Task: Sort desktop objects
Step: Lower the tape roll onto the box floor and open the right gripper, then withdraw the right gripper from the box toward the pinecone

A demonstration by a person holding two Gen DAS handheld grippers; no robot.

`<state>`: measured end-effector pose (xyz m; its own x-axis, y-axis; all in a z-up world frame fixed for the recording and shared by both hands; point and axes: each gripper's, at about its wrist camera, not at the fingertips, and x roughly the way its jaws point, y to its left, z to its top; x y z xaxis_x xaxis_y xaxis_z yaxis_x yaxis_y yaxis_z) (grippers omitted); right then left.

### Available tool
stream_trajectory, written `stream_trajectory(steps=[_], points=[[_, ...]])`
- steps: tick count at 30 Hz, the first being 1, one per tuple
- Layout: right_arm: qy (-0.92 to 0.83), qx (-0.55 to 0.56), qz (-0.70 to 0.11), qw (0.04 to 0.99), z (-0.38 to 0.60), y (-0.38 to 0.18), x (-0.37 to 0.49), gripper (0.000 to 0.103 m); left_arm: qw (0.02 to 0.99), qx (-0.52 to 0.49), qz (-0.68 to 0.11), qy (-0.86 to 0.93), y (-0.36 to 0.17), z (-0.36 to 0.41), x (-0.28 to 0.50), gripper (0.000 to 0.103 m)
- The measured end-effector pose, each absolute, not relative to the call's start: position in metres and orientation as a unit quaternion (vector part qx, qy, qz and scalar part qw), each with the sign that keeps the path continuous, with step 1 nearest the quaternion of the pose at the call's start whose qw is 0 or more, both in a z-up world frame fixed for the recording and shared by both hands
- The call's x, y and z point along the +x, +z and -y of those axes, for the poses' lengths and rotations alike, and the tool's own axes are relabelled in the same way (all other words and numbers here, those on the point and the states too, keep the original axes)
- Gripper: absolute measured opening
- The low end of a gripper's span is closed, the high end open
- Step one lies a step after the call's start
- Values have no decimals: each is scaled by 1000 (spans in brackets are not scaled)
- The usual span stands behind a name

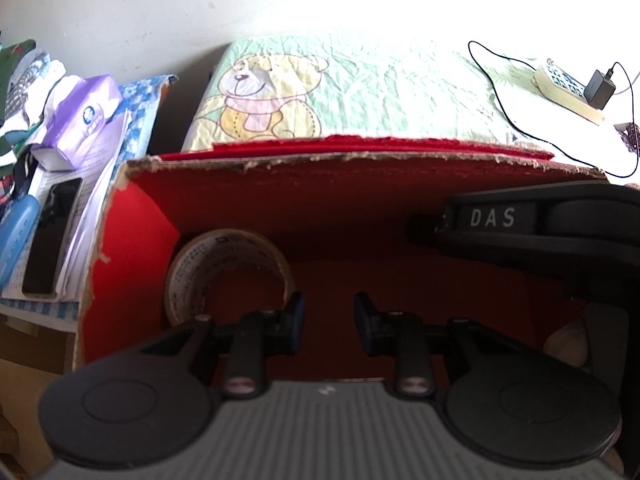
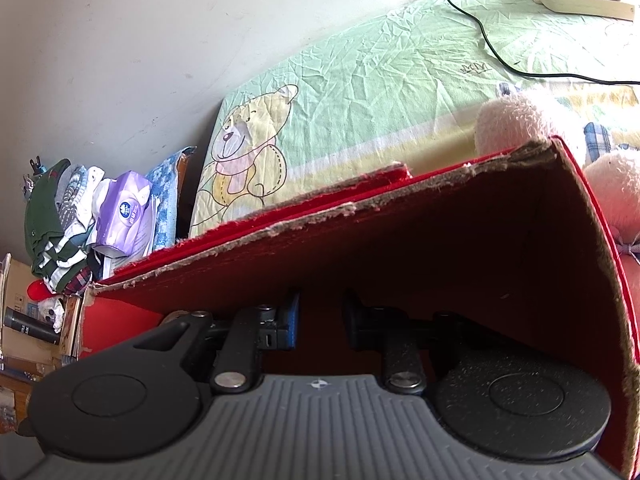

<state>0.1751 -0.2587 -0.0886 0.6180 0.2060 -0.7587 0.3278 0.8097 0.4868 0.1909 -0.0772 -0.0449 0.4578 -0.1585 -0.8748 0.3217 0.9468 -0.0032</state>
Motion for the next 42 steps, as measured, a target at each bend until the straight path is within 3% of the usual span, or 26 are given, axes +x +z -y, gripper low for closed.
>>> stream_trajectory(steps=[23,35,38,42], points=[[40,290,-356,888,267,-30,102,27,882,77,-451,-114,-22,72,167,33],[115,331,-279,894,315,-9,-2,27,909,-2,-381,-170,45,41,42,45],[138,332,-292,886,327,-21,-27,27,894,1,-392,-216,36,37,7,45],[148,328,-374,855,330,-60,-50,27,851,20,-440,-286,5,52,-39,45]])
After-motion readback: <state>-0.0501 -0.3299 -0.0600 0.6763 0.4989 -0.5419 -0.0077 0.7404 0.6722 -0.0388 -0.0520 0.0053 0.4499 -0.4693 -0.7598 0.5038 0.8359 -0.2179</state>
